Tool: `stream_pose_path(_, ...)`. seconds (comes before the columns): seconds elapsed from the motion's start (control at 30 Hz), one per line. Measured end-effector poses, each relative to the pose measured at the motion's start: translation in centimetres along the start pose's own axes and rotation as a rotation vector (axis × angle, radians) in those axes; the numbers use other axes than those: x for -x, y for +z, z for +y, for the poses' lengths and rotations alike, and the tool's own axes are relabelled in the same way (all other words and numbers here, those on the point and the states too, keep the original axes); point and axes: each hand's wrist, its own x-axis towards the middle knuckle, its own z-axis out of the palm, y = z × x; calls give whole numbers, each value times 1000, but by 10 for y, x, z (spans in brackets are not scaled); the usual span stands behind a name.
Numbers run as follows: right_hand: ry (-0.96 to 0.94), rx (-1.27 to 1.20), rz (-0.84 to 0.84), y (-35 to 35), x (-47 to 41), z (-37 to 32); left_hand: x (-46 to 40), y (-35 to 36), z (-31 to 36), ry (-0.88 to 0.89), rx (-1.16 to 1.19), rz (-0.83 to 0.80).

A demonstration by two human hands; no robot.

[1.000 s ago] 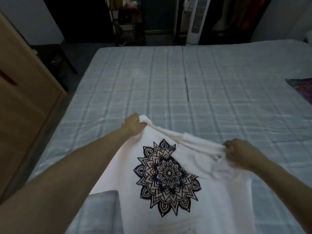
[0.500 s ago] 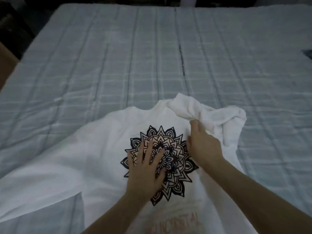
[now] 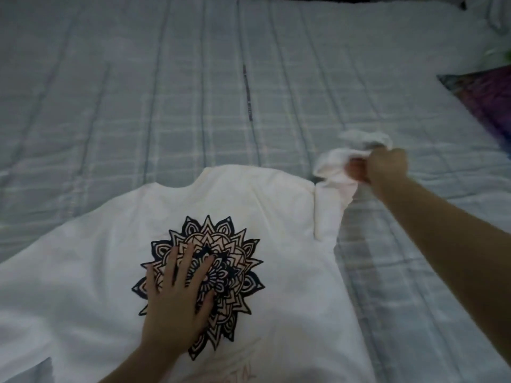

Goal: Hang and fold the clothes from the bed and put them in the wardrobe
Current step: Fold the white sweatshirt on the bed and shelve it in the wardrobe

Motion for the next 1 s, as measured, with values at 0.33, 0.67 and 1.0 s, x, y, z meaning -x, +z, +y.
stream_pose_path(0.33, -440, 522, -89, -11, 98, 98, 2, -2, 1, -18, -20, -4)
stream_pose_path(0.67, -662, 907, -271, -56, 347, 251, -13, -42, -1, -115, 152, -370)
stream_pose_path(1.0, -763, 1086, -452, -128, 395, 291, 304, -61, 37, 198, 182, -89)
